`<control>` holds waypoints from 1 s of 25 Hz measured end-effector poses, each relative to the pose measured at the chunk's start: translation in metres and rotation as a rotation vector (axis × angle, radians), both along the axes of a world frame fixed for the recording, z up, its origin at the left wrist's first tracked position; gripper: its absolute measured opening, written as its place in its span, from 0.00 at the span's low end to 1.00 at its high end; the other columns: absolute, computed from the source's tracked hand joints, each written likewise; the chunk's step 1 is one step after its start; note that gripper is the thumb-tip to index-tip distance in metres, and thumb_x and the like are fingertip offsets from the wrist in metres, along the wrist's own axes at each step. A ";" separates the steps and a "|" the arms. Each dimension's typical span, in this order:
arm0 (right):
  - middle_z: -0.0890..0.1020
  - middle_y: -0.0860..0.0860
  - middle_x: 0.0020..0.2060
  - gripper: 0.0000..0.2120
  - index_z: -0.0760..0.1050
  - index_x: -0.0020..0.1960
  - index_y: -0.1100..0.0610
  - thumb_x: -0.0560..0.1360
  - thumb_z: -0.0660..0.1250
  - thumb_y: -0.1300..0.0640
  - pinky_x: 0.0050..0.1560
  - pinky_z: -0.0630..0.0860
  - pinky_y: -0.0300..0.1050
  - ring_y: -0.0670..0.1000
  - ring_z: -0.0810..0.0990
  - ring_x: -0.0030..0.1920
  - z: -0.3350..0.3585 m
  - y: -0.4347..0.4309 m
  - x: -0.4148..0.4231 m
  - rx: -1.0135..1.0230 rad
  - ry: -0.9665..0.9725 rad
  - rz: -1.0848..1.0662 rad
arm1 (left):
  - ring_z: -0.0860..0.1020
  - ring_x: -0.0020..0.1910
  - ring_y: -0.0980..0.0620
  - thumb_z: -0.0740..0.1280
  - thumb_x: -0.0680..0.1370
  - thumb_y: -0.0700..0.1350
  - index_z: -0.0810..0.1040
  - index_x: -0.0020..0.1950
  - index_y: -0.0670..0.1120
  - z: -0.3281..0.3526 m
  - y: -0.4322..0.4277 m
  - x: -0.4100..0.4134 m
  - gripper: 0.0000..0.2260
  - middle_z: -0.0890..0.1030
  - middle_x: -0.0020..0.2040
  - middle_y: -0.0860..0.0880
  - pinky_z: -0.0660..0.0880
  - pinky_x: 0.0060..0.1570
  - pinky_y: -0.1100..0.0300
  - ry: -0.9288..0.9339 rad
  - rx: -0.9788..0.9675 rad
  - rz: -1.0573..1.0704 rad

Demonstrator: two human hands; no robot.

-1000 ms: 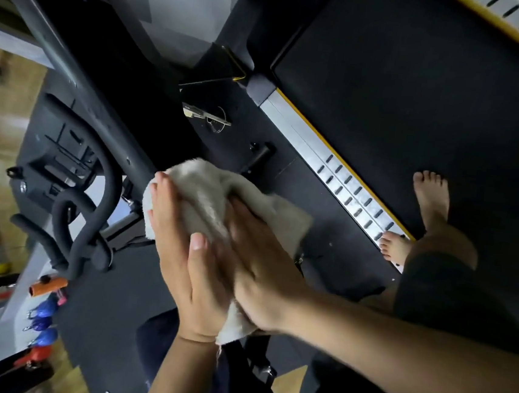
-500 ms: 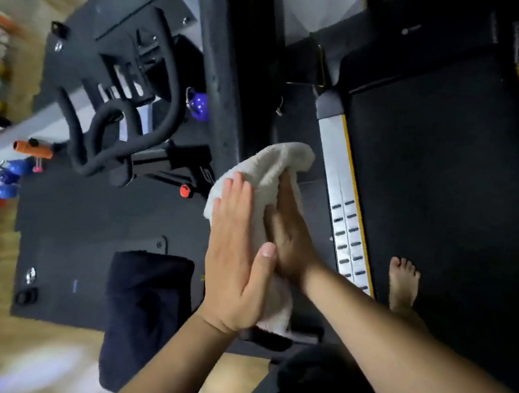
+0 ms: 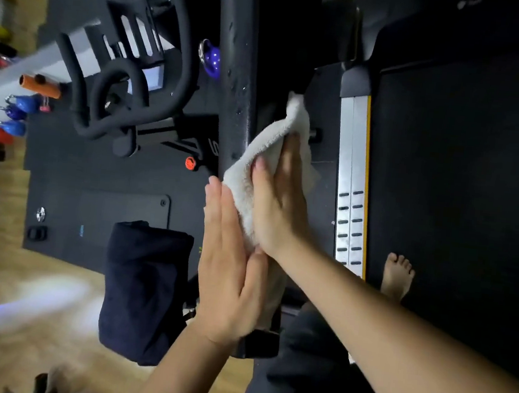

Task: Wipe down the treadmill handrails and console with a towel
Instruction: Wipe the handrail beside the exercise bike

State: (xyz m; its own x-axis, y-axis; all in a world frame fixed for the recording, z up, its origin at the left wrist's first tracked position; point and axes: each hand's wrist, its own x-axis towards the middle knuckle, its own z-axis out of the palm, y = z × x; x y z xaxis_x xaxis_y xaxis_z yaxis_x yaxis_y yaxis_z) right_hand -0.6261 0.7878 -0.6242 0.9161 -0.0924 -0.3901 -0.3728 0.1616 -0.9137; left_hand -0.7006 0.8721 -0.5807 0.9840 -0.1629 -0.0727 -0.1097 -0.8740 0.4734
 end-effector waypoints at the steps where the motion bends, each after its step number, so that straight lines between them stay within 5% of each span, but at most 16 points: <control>1: 0.51 0.44 0.79 0.38 0.43 0.79 0.47 0.74 0.45 0.33 0.76 0.55 0.46 0.45 0.55 0.77 -0.010 0.002 -0.010 0.048 0.055 0.028 | 0.42 0.80 0.46 0.54 0.80 0.44 0.45 0.79 0.37 0.000 0.000 0.003 0.31 0.43 0.81 0.42 0.47 0.77 0.44 -0.010 0.024 -0.011; 4: 0.56 0.36 0.75 0.34 0.48 0.78 0.41 0.73 0.45 0.34 0.69 0.58 0.32 0.31 0.61 0.69 -0.008 -0.003 -0.058 0.256 0.173 0.073 | 0.43 0.80 0.46 0.53 0.79 0.46 0.46 0.79 0.36 -0.001 0.000 0.009 0.32 0.43 0.81 0.43 0.48 0.78 0.44 -0.013 0.029 -0.005; 6: 0.63 0.41 0.73 0.30 0.53 0.76 0.44 0.75 0.49 0.40 0.67 0.60 0.31 0.34 0.64 0.68 0.002 -0.003 -0.051 0.233 0.063 0.051 | 0.44 0.80 0.45 0.52 0.80 0.46 0.47 0.79 0.35 0.000 0.000 0.010 0.30 0.45 0.81 0.42 0.49 0.77 0.42 -0.027 0.012 -0.020; 9: 0.55 0.50 0.78 0.35 0.49 0.79 0.53 0.76 0.50 0.42 0.75 0.50 0.37 0.43 0.54 0.76 -0.005 0.000 0.000 0.063 -0.128 -0.038 | 0.44 0.80 0.44 0.53 0.80 0.45 0.46 0.79 0.36 -0.001 0.000 0.011 0.31 0.45 0.81 0.42 0.50 0.77 0.40 -0.028 0.019 -0.039; 11: 0.51 0.47 0.79 0.35 0.46 0.79 0.48 0.75 0.49 0.38 0.77 0.52 0.44 0.45 0.53 0.77 -0.023 0.000 0.007 0.094 -0.038 -0.047 | 0.44 0.80 0.45 0.54 0.79 0.45 0.45 0.79 0.36 0.000 0.000 0.009 0.32 0.44 0.81 0.41 0.49 0.77 0.42 -0.025 0.003 -0.032; 13: 0.52 0.42 0.78 0.35 0.44 0.78 0.42 0.74 0.46 0.34 0.75 0.52 0.38 0.43 0.55 0.76 -0.028 0.006 -0.023 0.122 0.120 0.017 | 0.44 0.80 0.45 0.54 0.78 0.44 0.46 0.79 0.36 -0.001 0.002 0.009 0.32 0.44 0.81 0.42 0.47 0.78 0.45 -0.029 -0.013 -0.038; 15: 0.55 0.41 0.76 0.33 0.49 0.78 0.49 0.76 0.46 0.38 0.72 0.50 0.30 0.39 0.53 0.75 -0.007 0.008 -0.057 0.025 0.034 0.039 | 0.44 0.80 0.45 0.53 0.78 0.45 0.47 0.79 0.36 -0.003 0.004 0.009 0.31 0.45 0.81 0.42 0.47 0.78 0.46 -0.038 -0.042 -0.051; 17: 0.61 0.47 0.76 0.29 0.56 0.77 0.56 0.79 0.49 0.46 0.74 0.53 0.36 0.43 0.57 0.75 0.005 0.011 -0.056 -0.007 -0.107 -0.021 | 0.45 0.80 0.45 0.51 0.79 0.45 0.49 0.78 0.35 -0.003 0.006 0.010 0.30 0.46 0.81 0.41 0.47 0.78 0.47 -0.045 -0.094 -0.054; 20: 0.55 0.44 0.77 0.30 0.53 0.78 0.52 0.78 0.51 0.45 0.75 0.46 0.36 0.41 0.51 0.76 0.010 -0.005 0.006 0.077 -0.131 -0.089 | 0.45 0.80 0.46 0.53 0.80 0.47 0.49 0.79 0.36 -0.006 0.008 0.010 0.30 0.47 0.81 0.42 0.48 0.78 0.45 -0.039 -0.108 -0.066; 22: 0.57 0.46 0.78 0.27 0.54 0.78 0.49 0.81 0.51 0.45 0.76 0.50 0.40 0.44 0.54 0.77 -0.007 0.000 0.021 0.077 -0.047 -0.131 | 0.44 0.80 0.48 0.55 0.81 0.49 0.47 0.80 0.40 -0.009 0.010 0.010 0.32 0.46 0.81 0.43 0.48 0.78 0.45 -0.058 -0.071 -0.052; 25: 0.74 0.47 0.69 0.22 0.70 0.68 0.40 0.78 0.53 0.35 0.70 0.67 0.50 0.49 0.73 0.67 -0.010 0.011 -0.040 0.224 0.332 -0.112 | 0.46 0.80 0.47 0.53 0.81 0.51 0.48 0.80 0.40 -0.009 0.009 0.010 0.31 0.48 0.81 0.43 0.49 0.77 0.46 -0.111 -0.073 -0.084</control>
State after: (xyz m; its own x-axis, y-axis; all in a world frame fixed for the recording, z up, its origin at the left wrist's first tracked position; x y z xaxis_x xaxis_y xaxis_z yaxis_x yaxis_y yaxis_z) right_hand -0.6662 0.7991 -0.6338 0.7264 -0.0636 -0.6843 -0.6099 0.3991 -0.6846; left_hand -0.6907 0.8815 -0.5895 0.9679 -0.2463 0.0503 -0.2363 -0.8233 0.5162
